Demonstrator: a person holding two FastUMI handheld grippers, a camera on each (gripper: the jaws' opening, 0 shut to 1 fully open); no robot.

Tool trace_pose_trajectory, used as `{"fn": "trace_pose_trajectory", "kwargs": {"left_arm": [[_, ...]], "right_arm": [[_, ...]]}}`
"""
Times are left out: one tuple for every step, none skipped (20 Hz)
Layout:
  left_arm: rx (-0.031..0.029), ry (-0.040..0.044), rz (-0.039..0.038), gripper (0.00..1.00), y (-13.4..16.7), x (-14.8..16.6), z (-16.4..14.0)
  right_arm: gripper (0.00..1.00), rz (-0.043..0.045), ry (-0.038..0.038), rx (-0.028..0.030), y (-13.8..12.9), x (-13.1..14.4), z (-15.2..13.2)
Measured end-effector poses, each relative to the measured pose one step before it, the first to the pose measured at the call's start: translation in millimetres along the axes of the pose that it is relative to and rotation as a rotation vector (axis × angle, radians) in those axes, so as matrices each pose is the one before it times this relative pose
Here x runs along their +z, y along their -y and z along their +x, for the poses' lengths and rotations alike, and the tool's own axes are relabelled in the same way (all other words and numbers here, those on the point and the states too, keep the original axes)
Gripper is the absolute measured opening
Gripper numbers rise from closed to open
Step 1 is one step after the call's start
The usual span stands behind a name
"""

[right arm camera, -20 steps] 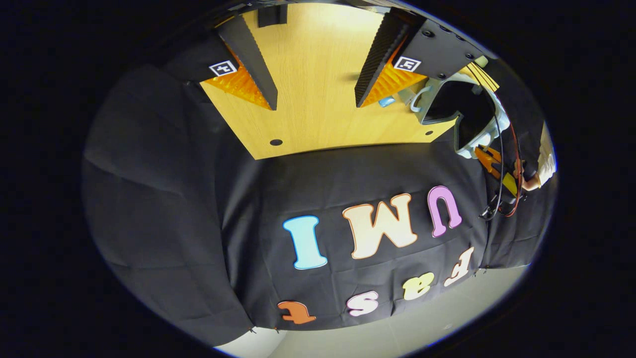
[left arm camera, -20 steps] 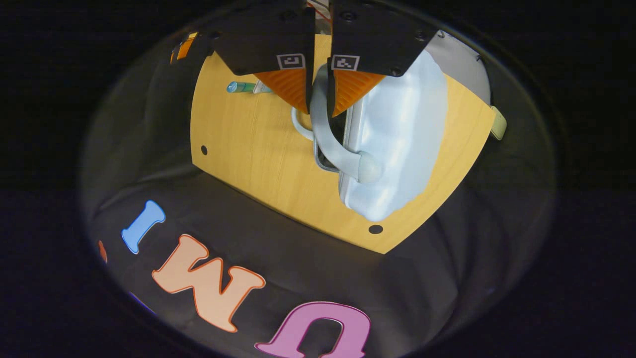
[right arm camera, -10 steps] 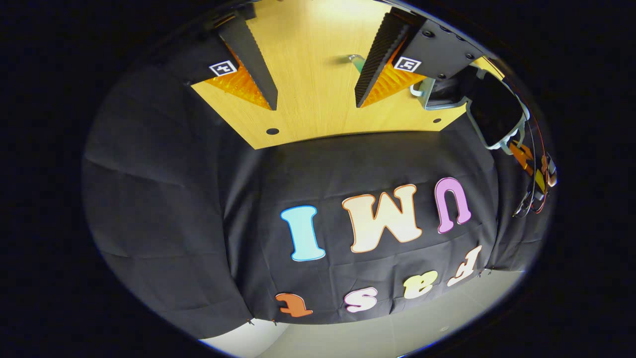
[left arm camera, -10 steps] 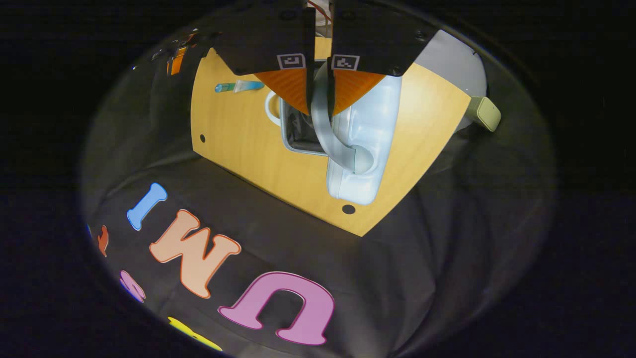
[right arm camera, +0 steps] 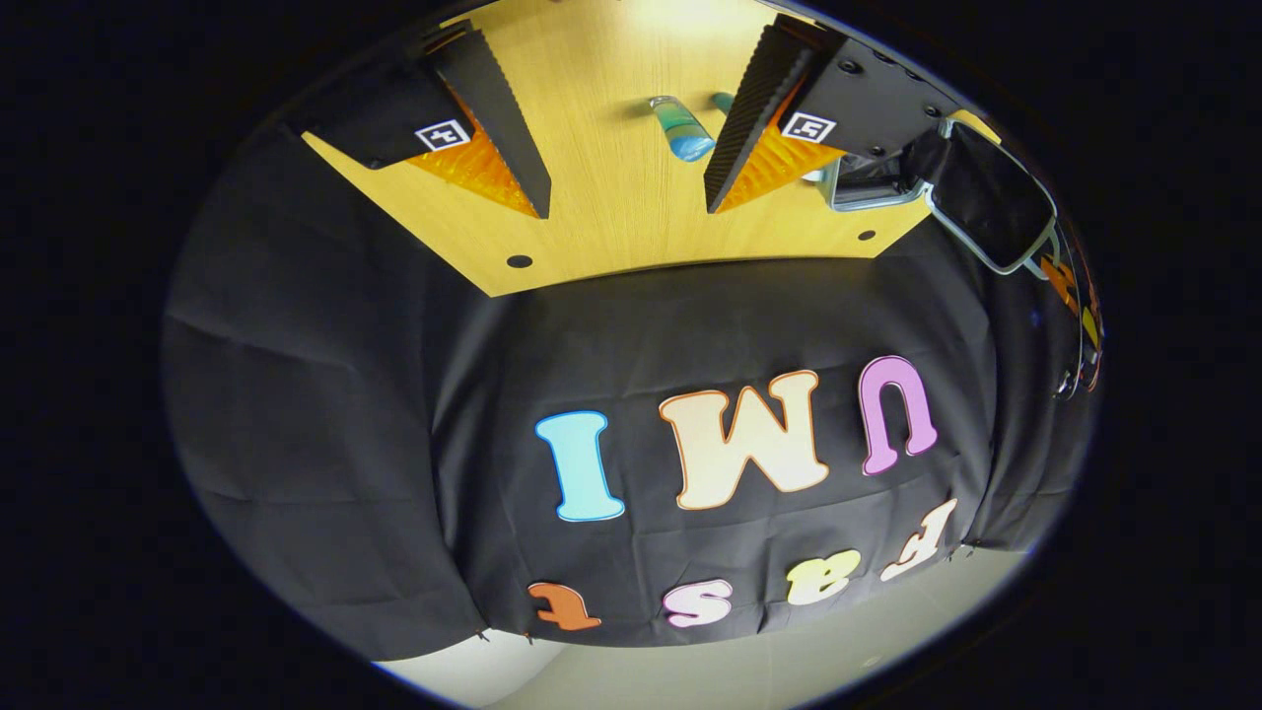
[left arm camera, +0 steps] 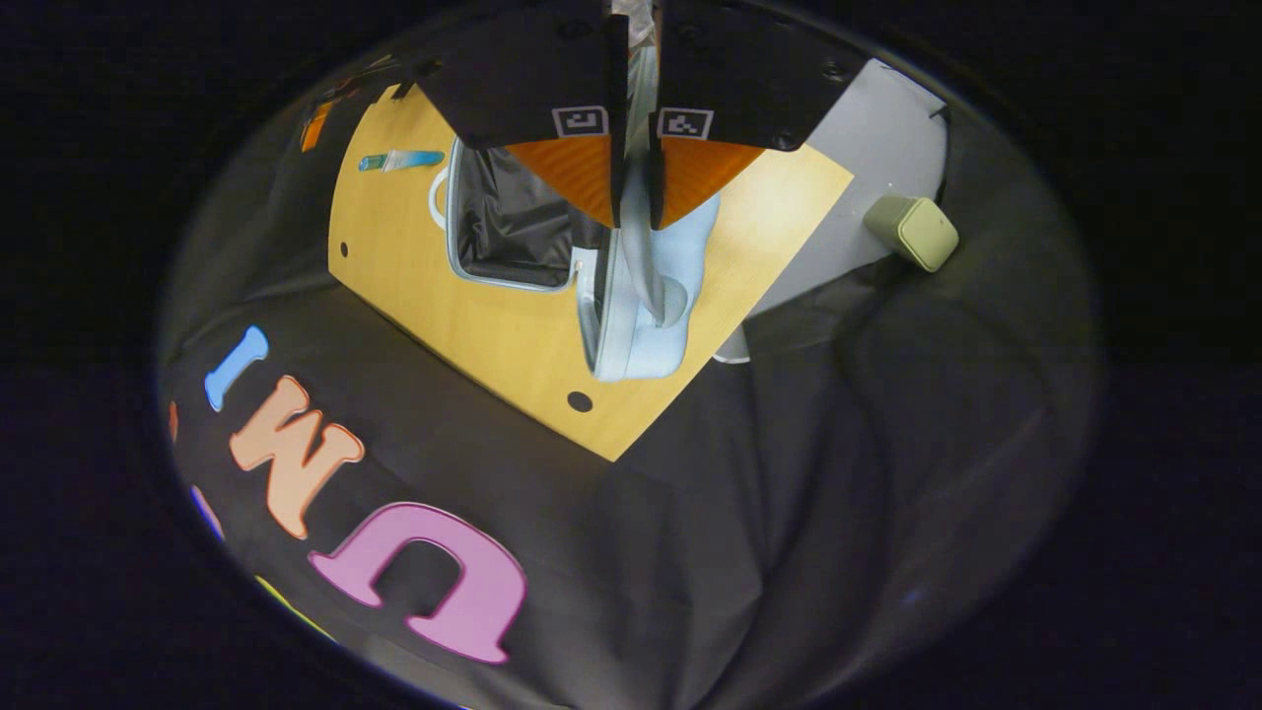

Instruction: First open the suitcase, pack the skin care products into it, and then close the suitcase.

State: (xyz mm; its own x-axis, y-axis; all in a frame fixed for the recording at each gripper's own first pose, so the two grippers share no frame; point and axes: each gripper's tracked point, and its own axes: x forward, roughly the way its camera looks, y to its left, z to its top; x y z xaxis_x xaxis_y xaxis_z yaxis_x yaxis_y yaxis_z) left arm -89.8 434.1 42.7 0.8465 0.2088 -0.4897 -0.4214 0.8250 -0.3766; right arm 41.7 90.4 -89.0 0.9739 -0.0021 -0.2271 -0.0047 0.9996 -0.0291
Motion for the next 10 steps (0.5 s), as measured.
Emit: {"fn": "trace_pose_trajectory", "kwargs": {"left_arm": [[0.01020, -0.00914, -0.03626, 0.04, -14.94, -2.86, 5.36], [0.01341, -0.01148, -0.03496, 0.04, -17.20, -3.29, 5.93], [0.01101, -0.01424, -0.03739, 0.04, -16.78, -5.28, 7.84], [0.00833, -0.01324, -0.03447, 0.03, -15.57, -4.69, 6.82], [0.01125, -0.01543, -0.02999, 0.03, -15.17, -6.46, 8.74], [0.01035, -0.01546, -0.02809, 0.03, -15.19, -6.44, 7.46], [0.01292, -0.01565, -0.02252, 0.03, -14.59, -6.90, 7.30], [0.01247, -0.01744, -0.01901, 0.03, -12.81, -7.20, 7.69], [0.01425, -0.01656, -0.01472, 0.03, -9.53, -7.65, 8.88], [0.01707, -0.01298, -0.00438, 0.03, -10.67, -6.91, 7.72]], "right_arm": [[0.98, 0.00537, -0.00327, -0.00045, -4.47, -0.40, 1.60], [0.98, 0.00347, -0.00316, -0.00115, -4.08, 0.71, 0.98], [0.98, 0.00041, -0.00122, -0.00098, -3.93, -0.29, 0.22], [0.98, -0.00294, 0.00002, -0.00014, -3.76, 1.18, -0.40], [0.98, -0.00542, 0.00090, -0.00039, -3.62, 0.96, 0.84], [0.98, -0.00654, -0.00156, -0.00036, -3.72, 0.84, 0.55], [0.98, -0.00463, -0.00116, -0.00025, -3.31, -0.77, 0.31], [0.98, -0.00132, -0.00303, 0.00050, -3.58, -0.52, 0.04], [0.98, 0.00046, -0.00329, 0.00181, -4.39, -2.45, 0.30], [0.98, 0.00040, -0.00390, 0.00114, -4.24, -1.58, 0.04]]}}
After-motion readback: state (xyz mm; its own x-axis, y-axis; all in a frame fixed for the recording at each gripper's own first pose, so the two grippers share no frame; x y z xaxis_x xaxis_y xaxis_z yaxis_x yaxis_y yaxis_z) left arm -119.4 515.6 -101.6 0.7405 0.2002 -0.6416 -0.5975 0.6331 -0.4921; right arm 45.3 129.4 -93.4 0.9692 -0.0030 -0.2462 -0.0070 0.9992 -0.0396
